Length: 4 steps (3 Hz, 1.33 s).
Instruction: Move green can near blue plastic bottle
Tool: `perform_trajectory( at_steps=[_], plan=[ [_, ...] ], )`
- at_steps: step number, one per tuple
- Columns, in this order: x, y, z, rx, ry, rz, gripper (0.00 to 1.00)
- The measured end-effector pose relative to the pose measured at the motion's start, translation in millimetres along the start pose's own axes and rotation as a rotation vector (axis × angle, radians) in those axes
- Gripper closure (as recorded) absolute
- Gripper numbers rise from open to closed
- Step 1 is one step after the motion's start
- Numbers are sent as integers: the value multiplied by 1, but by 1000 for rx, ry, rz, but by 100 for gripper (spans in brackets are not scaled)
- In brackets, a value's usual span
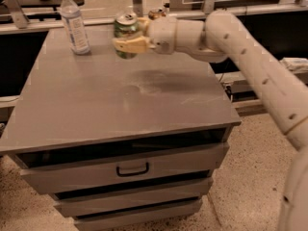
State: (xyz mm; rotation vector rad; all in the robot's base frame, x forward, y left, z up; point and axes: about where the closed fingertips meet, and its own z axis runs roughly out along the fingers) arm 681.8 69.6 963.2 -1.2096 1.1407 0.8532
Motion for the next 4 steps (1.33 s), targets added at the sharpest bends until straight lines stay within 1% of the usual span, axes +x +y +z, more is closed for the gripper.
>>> perform_trajectory(
  at_steps=[1,2,3,4],
  plan=[
    [-1,-35,58,8,0,4,100],
    [13,-60,101,58,65,68,100],
    [35,-67,125,101,117,150,100],
    [54,-63,146,115,134,225,100]
  ],
)
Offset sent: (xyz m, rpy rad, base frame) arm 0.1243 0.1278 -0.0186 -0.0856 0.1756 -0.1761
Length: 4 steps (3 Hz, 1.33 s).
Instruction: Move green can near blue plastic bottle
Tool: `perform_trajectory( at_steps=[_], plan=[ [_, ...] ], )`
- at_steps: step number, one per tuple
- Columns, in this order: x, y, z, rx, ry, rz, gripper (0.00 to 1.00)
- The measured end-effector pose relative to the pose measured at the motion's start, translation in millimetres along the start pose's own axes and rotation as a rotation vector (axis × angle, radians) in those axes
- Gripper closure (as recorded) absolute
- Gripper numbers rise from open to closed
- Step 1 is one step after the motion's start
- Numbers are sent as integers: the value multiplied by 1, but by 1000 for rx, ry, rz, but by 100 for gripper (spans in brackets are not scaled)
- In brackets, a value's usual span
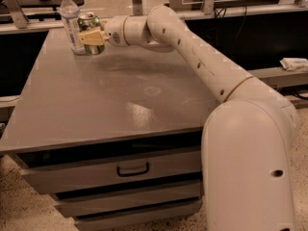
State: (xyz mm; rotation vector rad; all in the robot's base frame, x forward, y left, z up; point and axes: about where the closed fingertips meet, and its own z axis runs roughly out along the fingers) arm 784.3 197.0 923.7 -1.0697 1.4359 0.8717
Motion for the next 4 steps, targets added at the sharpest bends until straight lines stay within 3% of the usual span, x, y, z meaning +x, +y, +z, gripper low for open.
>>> perform_trajectory(
  at_steps=[2,3,4],
  plan=[
    [21,-4,24,21,-15,83,100],
    [25,-10,26,40,-15,82,100],
    [26,-19,23,60,-16,64,82]
  ],
)
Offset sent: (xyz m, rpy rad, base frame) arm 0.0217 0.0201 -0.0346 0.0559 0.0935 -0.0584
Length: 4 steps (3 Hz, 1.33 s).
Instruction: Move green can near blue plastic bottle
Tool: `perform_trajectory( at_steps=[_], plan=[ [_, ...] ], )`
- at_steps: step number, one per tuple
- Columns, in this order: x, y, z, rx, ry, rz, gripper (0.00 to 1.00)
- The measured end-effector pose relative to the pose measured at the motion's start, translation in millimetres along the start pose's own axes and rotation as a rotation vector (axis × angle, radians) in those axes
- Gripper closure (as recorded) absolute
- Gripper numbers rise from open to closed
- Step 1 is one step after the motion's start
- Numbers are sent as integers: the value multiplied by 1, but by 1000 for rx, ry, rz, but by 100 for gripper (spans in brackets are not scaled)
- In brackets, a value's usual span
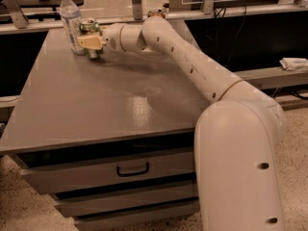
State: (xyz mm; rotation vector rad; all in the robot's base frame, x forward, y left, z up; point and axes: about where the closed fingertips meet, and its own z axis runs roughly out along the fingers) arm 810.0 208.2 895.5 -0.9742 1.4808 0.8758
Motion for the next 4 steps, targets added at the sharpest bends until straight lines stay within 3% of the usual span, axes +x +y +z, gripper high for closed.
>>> perform_trajectory(
  at_steps=[1,3,4],
  plan=[
    [-1,-10,-4,21,-7,-24,54],
    [-9,-20,-15,35,-21,-60,7],
    [-6,-17,-17,28,-25,-56,0]
  ],
)
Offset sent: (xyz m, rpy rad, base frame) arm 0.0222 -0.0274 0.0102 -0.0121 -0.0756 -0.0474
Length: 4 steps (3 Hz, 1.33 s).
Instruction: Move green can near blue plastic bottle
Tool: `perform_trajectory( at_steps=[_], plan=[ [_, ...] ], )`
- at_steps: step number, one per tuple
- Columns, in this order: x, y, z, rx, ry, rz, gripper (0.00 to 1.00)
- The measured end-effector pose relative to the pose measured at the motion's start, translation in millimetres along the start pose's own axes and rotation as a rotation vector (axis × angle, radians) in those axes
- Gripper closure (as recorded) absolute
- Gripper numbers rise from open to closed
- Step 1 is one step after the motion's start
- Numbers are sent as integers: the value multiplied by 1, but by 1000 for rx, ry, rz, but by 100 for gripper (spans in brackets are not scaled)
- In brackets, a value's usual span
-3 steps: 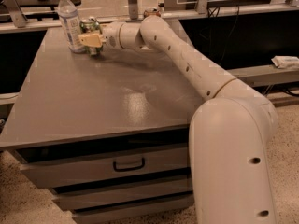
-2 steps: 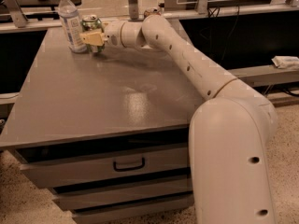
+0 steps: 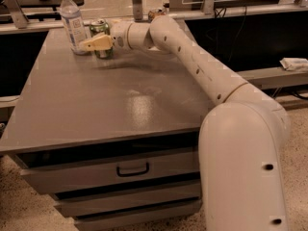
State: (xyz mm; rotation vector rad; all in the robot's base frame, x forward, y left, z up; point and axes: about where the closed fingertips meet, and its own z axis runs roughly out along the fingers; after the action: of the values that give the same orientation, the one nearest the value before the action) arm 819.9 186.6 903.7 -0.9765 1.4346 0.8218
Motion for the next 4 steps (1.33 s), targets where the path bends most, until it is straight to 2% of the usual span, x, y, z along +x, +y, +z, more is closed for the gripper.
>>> perform_trajectory(
  at_steps=[1,2,3,4],
  plan=[
    [5,3,-12,8,-2,11,0],
    [2,9,-50,27,6,-12,0],
    [-7,13,-112,54,19,-55,0],
    [-24,16,-178,47,-9,-112,0]
  ],
)
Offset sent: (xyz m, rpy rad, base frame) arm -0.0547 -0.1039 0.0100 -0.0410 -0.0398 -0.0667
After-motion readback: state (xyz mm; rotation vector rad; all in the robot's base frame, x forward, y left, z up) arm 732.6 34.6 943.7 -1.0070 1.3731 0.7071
